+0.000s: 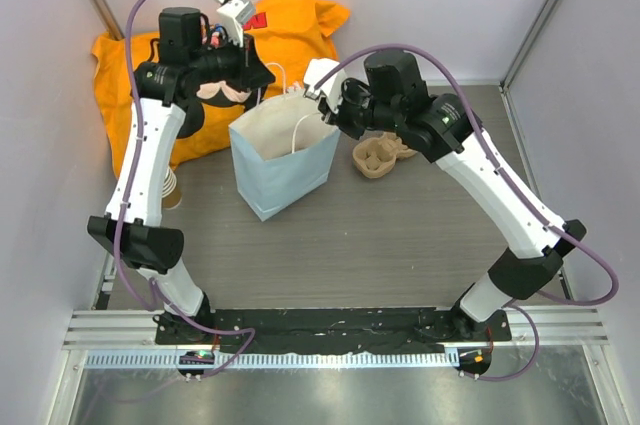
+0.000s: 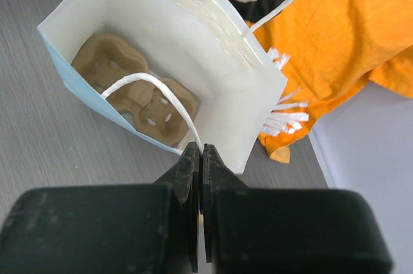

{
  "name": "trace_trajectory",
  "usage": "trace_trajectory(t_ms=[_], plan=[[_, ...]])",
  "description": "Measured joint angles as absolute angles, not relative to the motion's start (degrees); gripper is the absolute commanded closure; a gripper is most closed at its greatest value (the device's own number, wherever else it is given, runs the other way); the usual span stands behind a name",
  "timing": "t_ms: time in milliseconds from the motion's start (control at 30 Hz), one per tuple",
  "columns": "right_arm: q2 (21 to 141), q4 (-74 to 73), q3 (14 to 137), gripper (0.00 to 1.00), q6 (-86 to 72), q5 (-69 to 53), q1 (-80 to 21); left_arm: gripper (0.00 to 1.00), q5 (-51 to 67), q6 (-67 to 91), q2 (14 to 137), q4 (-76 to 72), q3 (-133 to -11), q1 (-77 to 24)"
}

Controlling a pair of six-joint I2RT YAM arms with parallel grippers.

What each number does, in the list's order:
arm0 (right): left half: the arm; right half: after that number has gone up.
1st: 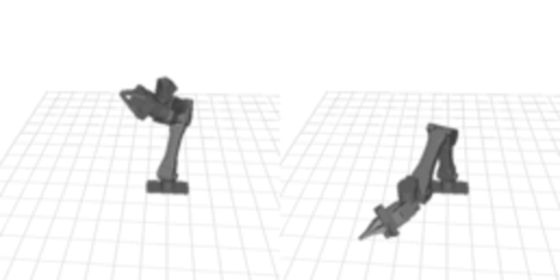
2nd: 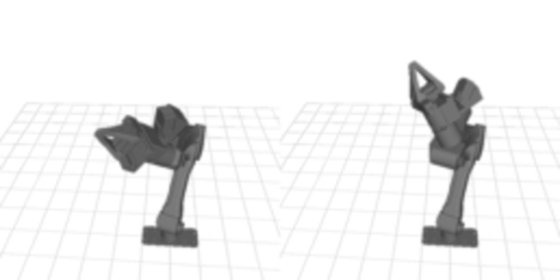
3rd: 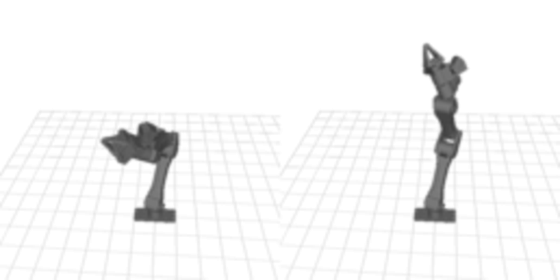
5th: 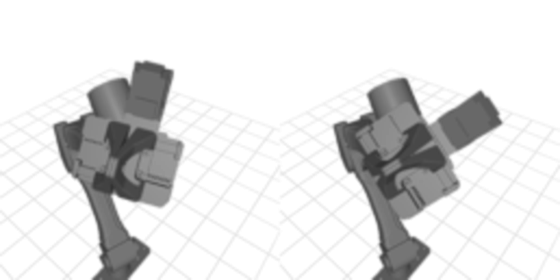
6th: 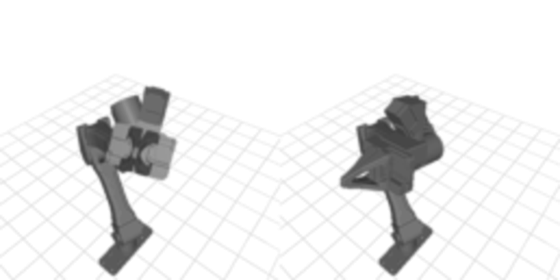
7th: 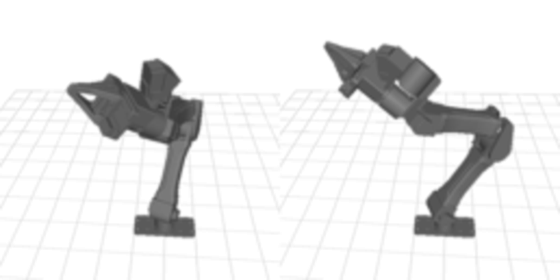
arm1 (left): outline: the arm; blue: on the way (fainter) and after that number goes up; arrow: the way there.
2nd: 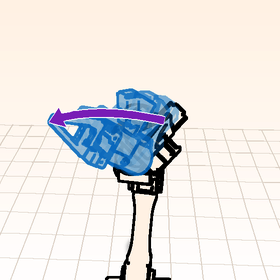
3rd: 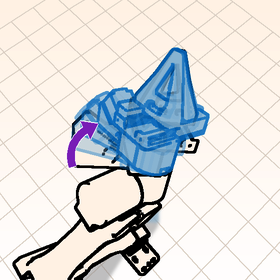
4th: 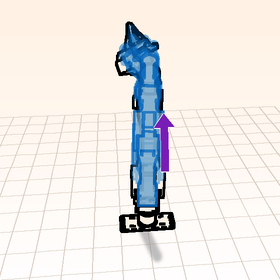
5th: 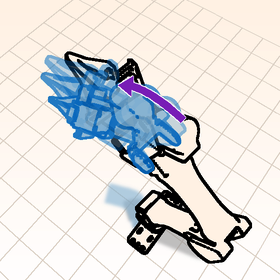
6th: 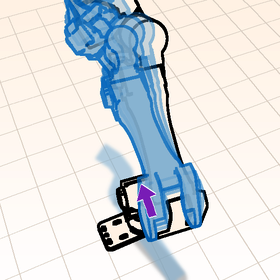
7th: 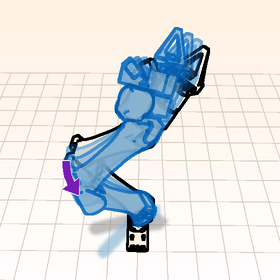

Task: Pack the takeout coffee

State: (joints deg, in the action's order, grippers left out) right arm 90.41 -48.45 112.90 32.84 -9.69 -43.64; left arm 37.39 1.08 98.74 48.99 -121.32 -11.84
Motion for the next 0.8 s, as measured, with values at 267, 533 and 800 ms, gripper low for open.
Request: trace_trajectory(t_ms=[267, 533, 800], plan=[[93.89, -48.66, 123.09, 0.99, 31.05, -11.18, -43.64, 1.0, 34.89, 1.04, 98.43, 50.43, -125.91, -11.86], [93.17, -47.07, 119.46, 0.99, 30.17, -13.56, -43.64, 0.99, 30.06, -0.71, 90.45, 48.58, -117.19, -11.88], [91.44, -45.5, 100.68, 0.99, 29.17, -14.06, -43.64, 0.98, 28.4, -2.55, 84.18, 45.43, -96.55, -11.88]])
